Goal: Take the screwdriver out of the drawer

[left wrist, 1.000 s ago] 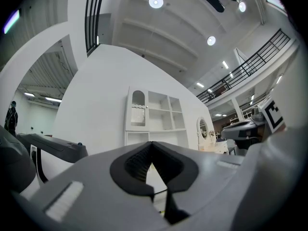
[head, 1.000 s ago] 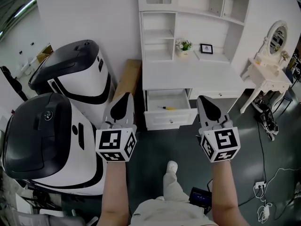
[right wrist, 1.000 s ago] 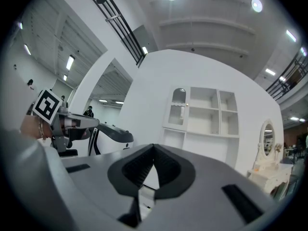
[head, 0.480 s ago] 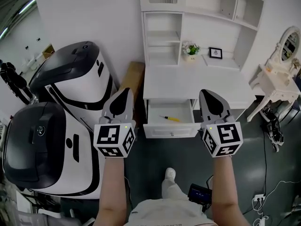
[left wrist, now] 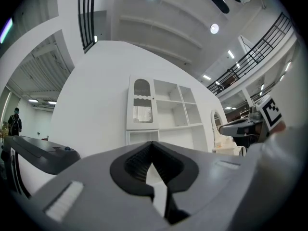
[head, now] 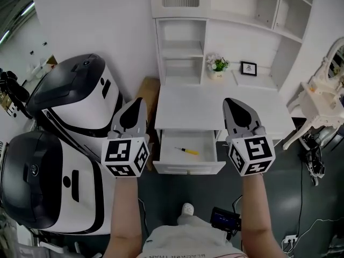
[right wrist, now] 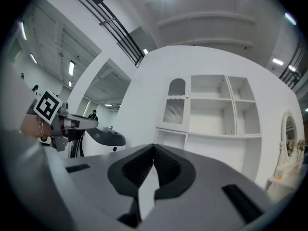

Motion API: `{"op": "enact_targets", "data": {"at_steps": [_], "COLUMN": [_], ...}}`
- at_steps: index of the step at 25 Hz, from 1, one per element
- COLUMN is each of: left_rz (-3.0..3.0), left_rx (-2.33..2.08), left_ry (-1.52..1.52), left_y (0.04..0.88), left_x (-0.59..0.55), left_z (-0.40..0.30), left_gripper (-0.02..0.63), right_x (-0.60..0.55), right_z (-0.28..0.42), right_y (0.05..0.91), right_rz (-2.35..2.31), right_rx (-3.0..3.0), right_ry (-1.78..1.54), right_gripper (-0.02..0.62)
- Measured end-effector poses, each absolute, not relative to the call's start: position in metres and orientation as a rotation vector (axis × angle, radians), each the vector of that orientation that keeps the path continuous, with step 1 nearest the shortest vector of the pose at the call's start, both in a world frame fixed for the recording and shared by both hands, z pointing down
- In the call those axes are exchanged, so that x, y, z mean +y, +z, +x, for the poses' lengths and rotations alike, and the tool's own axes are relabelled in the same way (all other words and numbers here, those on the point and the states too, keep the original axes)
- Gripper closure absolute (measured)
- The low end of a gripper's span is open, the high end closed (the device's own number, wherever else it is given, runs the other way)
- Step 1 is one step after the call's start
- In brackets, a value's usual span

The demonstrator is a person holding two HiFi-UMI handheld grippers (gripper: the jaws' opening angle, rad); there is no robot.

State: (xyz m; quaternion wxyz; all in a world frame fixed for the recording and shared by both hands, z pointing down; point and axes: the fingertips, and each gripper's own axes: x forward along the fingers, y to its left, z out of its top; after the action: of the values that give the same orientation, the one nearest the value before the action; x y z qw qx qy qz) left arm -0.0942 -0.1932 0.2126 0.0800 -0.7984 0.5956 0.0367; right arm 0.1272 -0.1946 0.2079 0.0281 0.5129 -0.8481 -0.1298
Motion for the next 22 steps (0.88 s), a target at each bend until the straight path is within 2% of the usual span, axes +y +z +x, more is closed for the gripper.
{"op": "enact_targets", "data": {"at_steps": [6, 7, 11, 13, 15, 22], "left_rz": [-2.384, -2.384, -2.382, -2.380, -2.385, -2.409], "left_rx": [1.811, 1.813, 1.831, 1.846, 1.857, 1.890], "left_ry": [0.102, 0.100, 0.101, 0.093, 0.081, 0.051], "left_y": [0.219, 0.220, 0.224, 0.227, 0.231, 0.248], "left_x": [-0.238, -0.244, -0.262, -0.270, -0.278, -0.296], "left_z": [-0.084, -0.083, -0.083, -0.082, -0.082, -0.089], "left_gripper": [0.603, 0.603, 0.603, 0.603, 0.603, 0.603], "right_x": [-0.242, -0.249, -0.270, -0.280, -0.288, -0.305], "right_z": [0.137, 0.138, 0.139, 0.144, 0.148, 0.141], "right_y": [0.210, 0.211, 0.217, 0.215, 0.217, 0.237], "right_rz": [1.544, 1.532, 1.514, 1.561, 1.585, 1.535], "right_rx": [-2.658, -2.665, -2.705, -2.723, -2.721, -2.715], "right_ry": [-0.390, -0.376, -0.308, -0.295, -0.281, -0.210], "right_gripper": [0.582, 0.556, 0.329, 0.257, 0.238, 0.239]}}
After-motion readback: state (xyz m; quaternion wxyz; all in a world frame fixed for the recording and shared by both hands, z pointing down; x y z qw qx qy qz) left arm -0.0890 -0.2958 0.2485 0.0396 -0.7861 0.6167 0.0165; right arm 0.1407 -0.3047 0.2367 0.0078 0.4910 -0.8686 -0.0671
